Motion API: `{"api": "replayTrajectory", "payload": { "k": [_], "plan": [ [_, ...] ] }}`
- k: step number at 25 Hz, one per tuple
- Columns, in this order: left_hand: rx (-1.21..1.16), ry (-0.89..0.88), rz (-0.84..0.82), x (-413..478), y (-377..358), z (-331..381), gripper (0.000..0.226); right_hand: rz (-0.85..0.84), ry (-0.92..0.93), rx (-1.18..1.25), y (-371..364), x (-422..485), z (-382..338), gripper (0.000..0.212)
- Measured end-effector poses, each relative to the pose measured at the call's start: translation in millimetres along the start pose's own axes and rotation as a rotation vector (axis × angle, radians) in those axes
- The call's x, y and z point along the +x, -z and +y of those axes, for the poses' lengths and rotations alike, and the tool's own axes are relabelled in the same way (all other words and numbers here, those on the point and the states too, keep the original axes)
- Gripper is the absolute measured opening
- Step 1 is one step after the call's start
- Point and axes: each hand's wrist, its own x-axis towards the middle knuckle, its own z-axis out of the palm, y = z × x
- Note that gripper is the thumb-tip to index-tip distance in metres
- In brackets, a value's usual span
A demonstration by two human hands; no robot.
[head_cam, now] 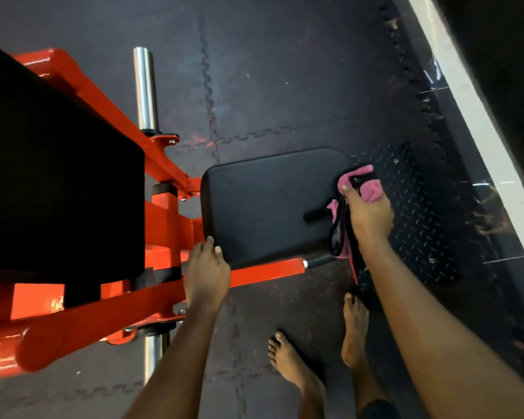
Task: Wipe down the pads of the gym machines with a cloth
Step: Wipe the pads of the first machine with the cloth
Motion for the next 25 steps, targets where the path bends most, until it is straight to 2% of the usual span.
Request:
{"api": "replayTrajectory", "payload": {
  "k": [1, 4, 8, 10, 14, 16, 18, 19, 21, 24, 25],
  "plan": [
    [-0.095, -0.006, 0.006, -0.9, 3.5, -6.6, 0.036, 0.081, -0.058, 0.061, -5.5, -15.9, 9.6, 0.057],
    [-0.323, -0.009, 0.018, -4.4, 17.4, -17.2, 0.03, 0.279, -0.135, 0.201, -28.7, -53.9, 28.4, 0.081],
    [-0.452, -0.021, 0.052, -15.8, 23.5, -20.2, 0.027, 0.398, -0.144, 0.155, -59.5, -95.9, 33.5, 0.087],
    [-0.535, -0.02, 0.02, -22.4, 22.3, -22.8, 0.026, 0.348, -0.186, 0.155, -76.4, -132.8, 29.6, 0.088],
    [-0.649, 0.006, -0.068, -34.5, 33.2, -18.6, 0.026, 0.07, -0.138, 0.177, -108.6, -208.8, 24.5, 0.087],
    [-0.751, 0.074, -0.171, -40.4, 45.5, -12.8, 0.035, -0.025, 0.03, 0.153, -99.3, -235.8, 22.7, 0.083],
    [-0.896, 0.117, -0.28, -45.2, 55.0, -6.3, 0.054, -0.035, 0.326, 0.06, -77.3, -242.7, 19.7, 0.083],
    [-0.955, 0.113, -0.277, -47.4, 58.6, -3.6, 0.059, -0.039, 0.48, -0.002, -67.6, -238.0, 15.3, 0.086],
    [-1.013, 0.113, -0.13, -48.7, 59.4, 2.5, 0.06, -0.128, 0.713, -0.272, -56.9, -216.9, 5.1, 0.095],
    [-0.755, 0.251, 0.227, -52.0, 44.9, 7.8, 0.048, -0.565, 0.939, -0.876, -58.9, -177.0, -5.7, 0.093],
    [-0.631, 0.359, 0.326, -57.5, 34.5, 11.4, 0.041, -0.702, 1.003, -0.935, -59.8, -165.4, -5.7, 0.086]
  ]
}}
